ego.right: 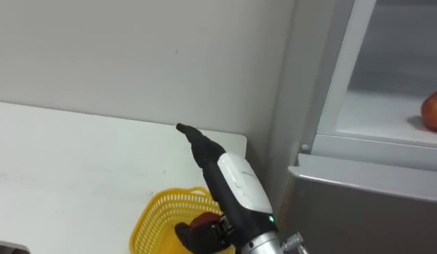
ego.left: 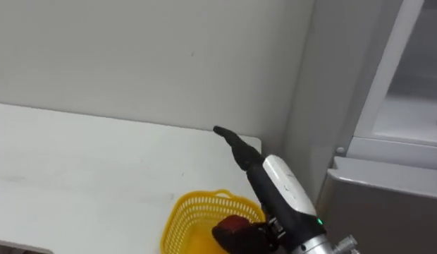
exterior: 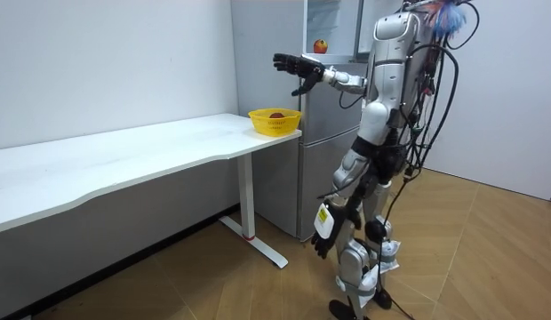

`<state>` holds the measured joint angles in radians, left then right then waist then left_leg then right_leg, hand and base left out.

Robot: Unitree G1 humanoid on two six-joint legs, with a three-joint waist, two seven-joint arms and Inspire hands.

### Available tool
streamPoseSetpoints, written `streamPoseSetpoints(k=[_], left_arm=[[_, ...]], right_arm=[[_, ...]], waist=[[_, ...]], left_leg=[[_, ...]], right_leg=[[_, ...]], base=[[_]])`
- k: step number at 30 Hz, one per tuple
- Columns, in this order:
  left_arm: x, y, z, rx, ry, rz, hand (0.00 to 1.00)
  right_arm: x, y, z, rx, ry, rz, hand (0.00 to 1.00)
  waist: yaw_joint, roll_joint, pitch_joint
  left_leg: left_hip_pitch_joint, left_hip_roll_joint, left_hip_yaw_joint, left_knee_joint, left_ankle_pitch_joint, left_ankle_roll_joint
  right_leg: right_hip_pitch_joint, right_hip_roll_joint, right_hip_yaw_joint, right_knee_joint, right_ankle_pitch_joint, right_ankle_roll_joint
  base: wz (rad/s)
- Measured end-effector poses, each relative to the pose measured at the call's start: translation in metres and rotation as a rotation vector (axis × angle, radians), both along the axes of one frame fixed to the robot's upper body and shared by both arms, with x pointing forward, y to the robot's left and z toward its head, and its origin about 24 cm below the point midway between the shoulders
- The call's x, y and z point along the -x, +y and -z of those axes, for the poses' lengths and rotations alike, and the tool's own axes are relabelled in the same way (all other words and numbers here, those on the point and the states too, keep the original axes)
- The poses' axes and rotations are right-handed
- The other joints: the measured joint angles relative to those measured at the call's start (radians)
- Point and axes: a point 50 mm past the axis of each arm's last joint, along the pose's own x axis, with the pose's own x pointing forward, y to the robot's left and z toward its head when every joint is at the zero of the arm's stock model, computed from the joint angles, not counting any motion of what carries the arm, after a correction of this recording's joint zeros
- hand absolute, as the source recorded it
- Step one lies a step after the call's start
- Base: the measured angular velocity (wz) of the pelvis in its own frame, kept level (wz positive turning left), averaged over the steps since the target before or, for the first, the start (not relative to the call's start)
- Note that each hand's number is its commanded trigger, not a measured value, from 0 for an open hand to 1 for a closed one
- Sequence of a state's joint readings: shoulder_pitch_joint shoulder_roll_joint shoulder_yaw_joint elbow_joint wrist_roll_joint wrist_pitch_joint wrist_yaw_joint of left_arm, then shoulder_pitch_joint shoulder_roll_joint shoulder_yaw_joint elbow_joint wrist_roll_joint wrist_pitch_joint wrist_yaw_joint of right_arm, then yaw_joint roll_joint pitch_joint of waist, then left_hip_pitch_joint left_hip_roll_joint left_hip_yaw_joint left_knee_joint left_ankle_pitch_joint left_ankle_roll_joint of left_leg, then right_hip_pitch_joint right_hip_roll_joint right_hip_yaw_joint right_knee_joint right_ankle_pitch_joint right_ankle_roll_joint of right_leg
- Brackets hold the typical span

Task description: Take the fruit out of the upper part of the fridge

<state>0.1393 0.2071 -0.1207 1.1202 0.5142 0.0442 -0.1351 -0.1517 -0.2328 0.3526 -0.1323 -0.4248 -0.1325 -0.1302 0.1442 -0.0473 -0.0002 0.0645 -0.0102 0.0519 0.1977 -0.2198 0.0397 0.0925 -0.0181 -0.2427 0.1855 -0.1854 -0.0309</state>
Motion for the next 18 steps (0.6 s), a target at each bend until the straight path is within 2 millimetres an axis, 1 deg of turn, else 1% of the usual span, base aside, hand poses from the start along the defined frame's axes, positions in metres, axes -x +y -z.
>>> streamPoseSetpoints(k=[1, 4, 5, 6, 7, 9, 10, 11, 13, 17, 18], left_arm=[[0.000, 0.000, 0.000, 0.000, 0.000, -0.001, 0.00], [0.001, -0.006, 0.002, 0.003, -0.008, -0.009, 0.00], [0.002, -0.009, 0.002, 0.005, -0.010, -0.009, 0.00], [0.003, -0.012, 0.003, 0.006, -0.013, -0.012, 0.00], [0.003, -0.012, 0.003, 0.007, -0.015, -0.012, 0.00], [0.004, -0.013, 0.004, 0.004, -0.013, -0.014, 0.00], [0.005, -0.013, 0.004, 0.004, -0.011, -0.014, 0.00], [0.005, -0.013, 0.004, 0.004, -0.008, -0.014, 0.00], [0.006, -0.014, 0.004, 0.006, -0.002, -0.014, 0.00], [0.009, -0.014, 0.005, 0.007, 0.007, -0.010, 0.00], [0.009, -0.014, 0.005, 0.007, 0.007, -0.010, 0.00]], right_arm=[[0.002, -0.001, -0.001, -0.018, -0.001, 0.001, 0.00], [0.010, -0.008, -0.009, -0.100, -0.018, 0.014, 0.00], [0.011, -0.009, -0.011, -0.125, -0.032, 0.022, 0.00], [0.014, -0.013, -0.011, -0.140, -0.039, 0.039, 0.00], [0.017, -0.015, -0.010, -0.145, -0.038, 0.052, 0.00], [0.022, -0.019, -0.008, -0.155, -0.041, 0.071, 0.00], [0.023, -0.020, -0.008, -0.158, -0.042, 0.072, 0.00], [0.025, -0.021, -0.008, -0.163, -0.046, 0.078, 0.00], [0.027, -0.027, -0.007, -0.171, -0.046, 0.104, 0.00], [0.030, -0.040, -0.007, -0.202, -0.054, 0.176, 0.00], [0.031, -0.042, -0.006, -0.202, -0.058, 0.193, 0.00]], waist=[[-0.004, 0.001, -0.0006], [-0.023, 0.016, -0.0020], [-0.028, 0.025, -0.0032], [-0.034, 0.033, -0.0038], [-0.036, 0.036, -0.0040], [-0.061, 0.042, -0.0017], [-0.066, 0.043, -0.0018], [-0.081, 0.044, -0.0016], [-0.089, 0.044, -0.0015], [-0.096, 0.043, -0.0040], [-0.107, 0.043, -0.0054]], left_leg=[[0.000, 0.000, 0.001, 0.000, 0.000, 0.000], [0.008, 0.002, 0.017, -0.002, 0.000, 0.000], [0.012, 0.004, 0.029, -0.003, 0.000, 0.000], [0.017, 0.004, 0.031, -0.007, -0.001, 0.001], [0.017, 0.004, 0.031, -0.007, -0.001, 0.001], [0.017, 0.003, 0.031, -0.006, 0.000, 0.001], [0.017, 0.003, 0.032, -0.006, 0.000, 0.001], [0.016, 0.004, 0.034, -0.004, 0.000, 0.001], [0.014, 0.004, 0.043, -0.001, -0.001, 0.002], [0.011, 0.005, 0.061, 0.000, 0.000, 0.002], [0.013, 0.005, 0.062, 0.000, 0.000, 0.002]], right_leg=[[0.000, 0.001, 0.002, 0.000, 0.000, 0.000], [-0.002, 0.003, 0.024, 0.003, 0.002, 0.002], [-0.003, 0.004, 0.035, 0.004, 0.004, 0.002], [-0.004, 0.005, 0.045, 0.006, 0.005, 0.002], [-0.006, 0.004, 0.045, 0.008, 0.005, 0.003], [-0.011, 0.004, 0.047, 0.018, 0.005, 0.003], [-0.011, 0.004, 0.048, 0.018, 0.005, 0.003], [-0.011, 0.004, 0.049, 0.018, 0.005, 0.003], [-0.014, 0.004, 0.053, 0.019, 0.005, 0.003], [-0.026, 0.005, 0.070, 0.020, 0.005, 0.003], [-0.028, 0.005, 0.072, 0.020, 0.005, 0.003]], base=[[-0.07], [-0.17], [-0.28], [-0.23], [-0.12], [0.00], [0.00], [-0.04], [-0.07], [-0.13], [-0.04]])
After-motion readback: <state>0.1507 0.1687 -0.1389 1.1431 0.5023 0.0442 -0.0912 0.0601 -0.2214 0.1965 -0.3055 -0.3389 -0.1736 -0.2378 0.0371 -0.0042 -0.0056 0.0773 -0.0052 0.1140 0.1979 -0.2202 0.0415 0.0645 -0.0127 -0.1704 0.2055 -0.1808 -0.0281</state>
